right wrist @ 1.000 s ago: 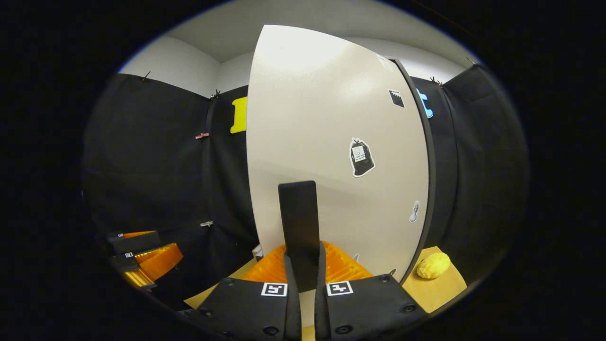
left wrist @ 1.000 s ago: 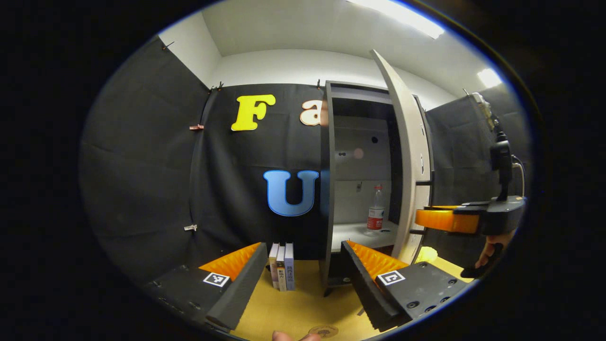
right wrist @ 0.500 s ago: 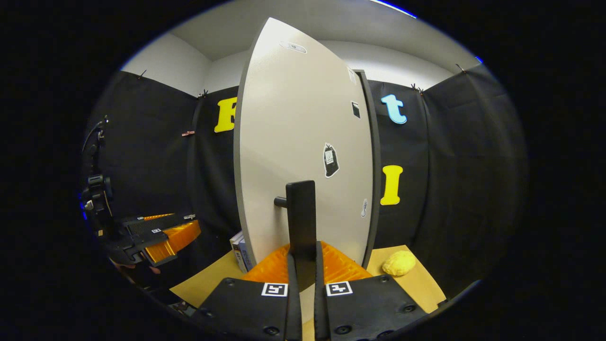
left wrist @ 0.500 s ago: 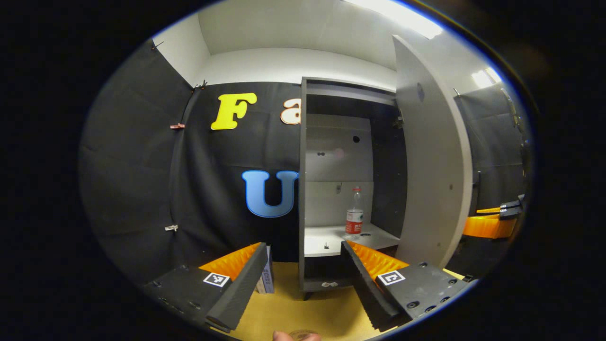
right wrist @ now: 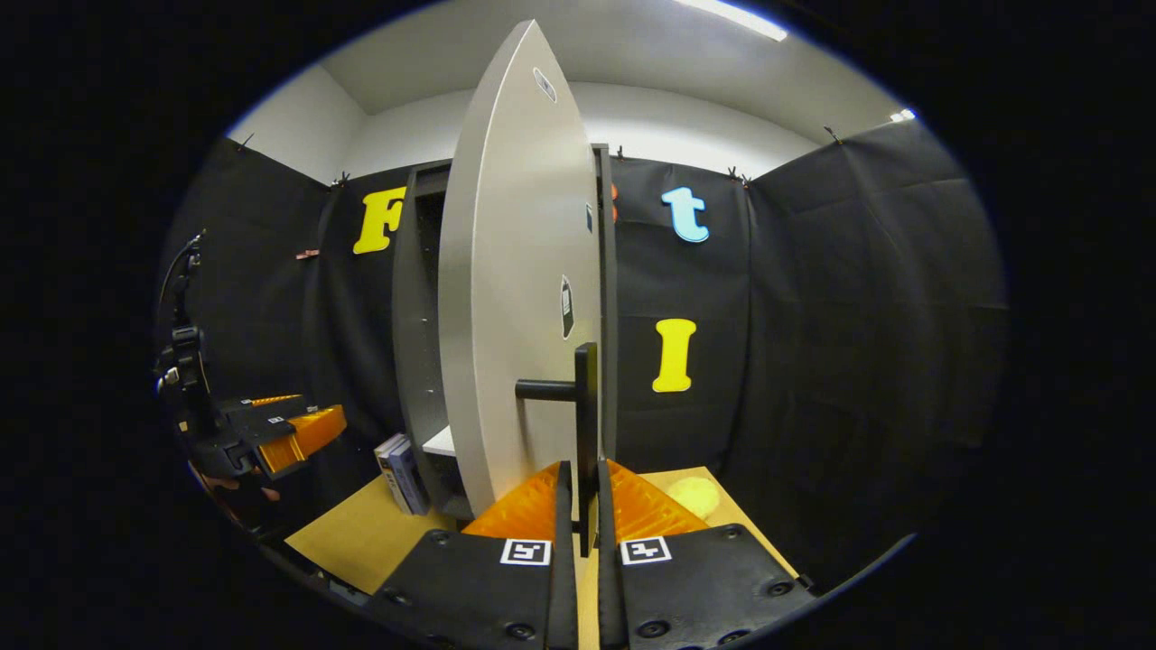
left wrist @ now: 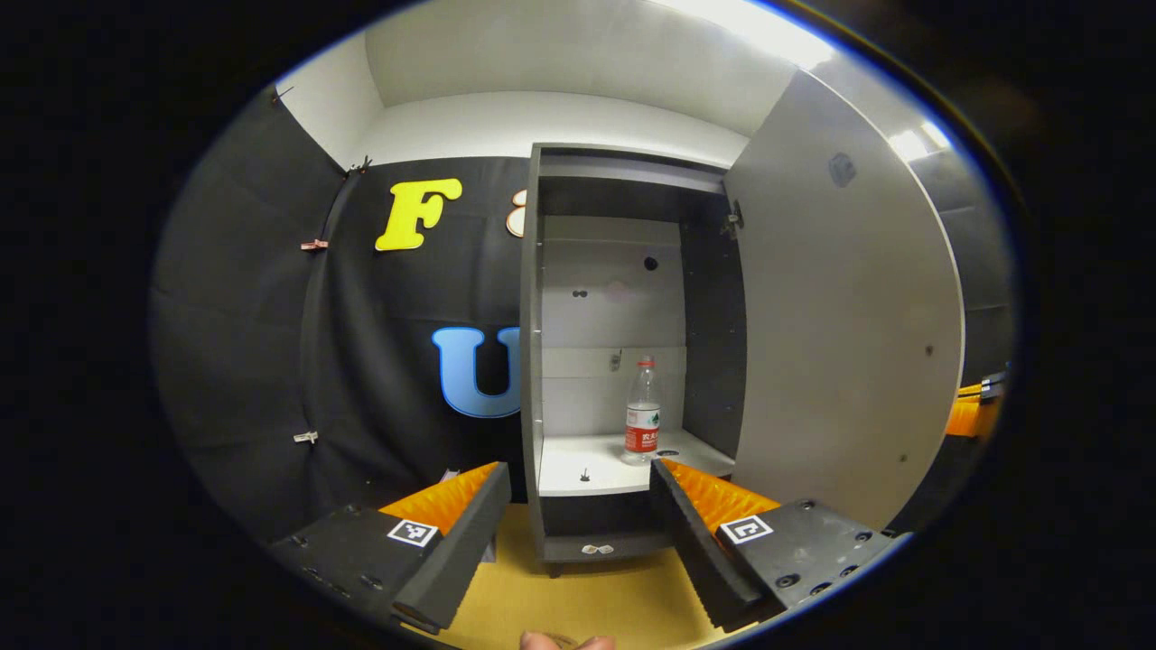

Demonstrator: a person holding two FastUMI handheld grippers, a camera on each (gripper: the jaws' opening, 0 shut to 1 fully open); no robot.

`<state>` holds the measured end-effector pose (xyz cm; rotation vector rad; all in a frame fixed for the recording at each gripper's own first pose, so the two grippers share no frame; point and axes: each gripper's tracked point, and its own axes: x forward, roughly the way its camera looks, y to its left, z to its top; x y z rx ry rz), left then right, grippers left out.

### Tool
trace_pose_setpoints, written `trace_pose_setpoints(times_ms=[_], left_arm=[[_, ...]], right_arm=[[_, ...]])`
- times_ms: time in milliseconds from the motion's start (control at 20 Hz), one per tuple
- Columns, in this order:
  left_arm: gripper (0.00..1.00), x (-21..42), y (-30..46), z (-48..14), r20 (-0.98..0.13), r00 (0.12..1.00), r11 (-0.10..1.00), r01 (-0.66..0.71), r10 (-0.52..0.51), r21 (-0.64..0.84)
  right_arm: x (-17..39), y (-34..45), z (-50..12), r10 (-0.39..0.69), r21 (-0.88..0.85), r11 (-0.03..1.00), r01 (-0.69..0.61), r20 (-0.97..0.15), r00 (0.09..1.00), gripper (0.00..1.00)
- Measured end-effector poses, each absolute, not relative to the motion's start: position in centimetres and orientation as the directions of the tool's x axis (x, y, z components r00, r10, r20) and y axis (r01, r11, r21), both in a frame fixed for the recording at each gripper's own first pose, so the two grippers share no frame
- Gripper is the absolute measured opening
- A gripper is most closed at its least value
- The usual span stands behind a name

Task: Open the cabinet door with the right hand, grasp the bottle in the cabinet with the left hand and place it on the coaster, then close the cabinet door with the right hand.

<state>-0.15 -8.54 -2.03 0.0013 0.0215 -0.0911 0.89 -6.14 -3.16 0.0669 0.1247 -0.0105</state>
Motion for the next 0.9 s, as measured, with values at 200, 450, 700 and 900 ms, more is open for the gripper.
trace_pose_setpoints(times_ms=[200, 450, 700, 900], left_arm=[[0.98, 0.1, -10.5, -1.7, -0.02, 0.995, 0.995, 0.096, -0.096, 0.003], [0.98, 1.1, -13.1, -1.0, -0.009, 0.994, 0.994, 0.107, -0.107, 0.02], [0.97, 4.3, -15.7, -1.3, -0.02, 0.99, 0.99, 0.139, -0.139, 0.028], [0.97, 9.6, -17.4, -2.3, -0.025, 0.986, 0.986, 0.168, -0.168, 0.01]], right_arm=[[0.2, -9.4, -3.1, -0.045, 0.107, 0.992, 0.06, -0.13, 0.991, 0.07], [0.2, -9.9, -3.2, -0.025, 0.091, 0.995, 0.036, -0.12, 0.993, 0.07], [-0.4, -10.5, -3.0, -0.028, 0.036, 0.999, 0.032, -0.093, 0.995, 0.08], [-2.1, -13.1, -2.2, -0.054, 0.067, 0.996, 0.058, -0.064, 0.997, 0.44]])
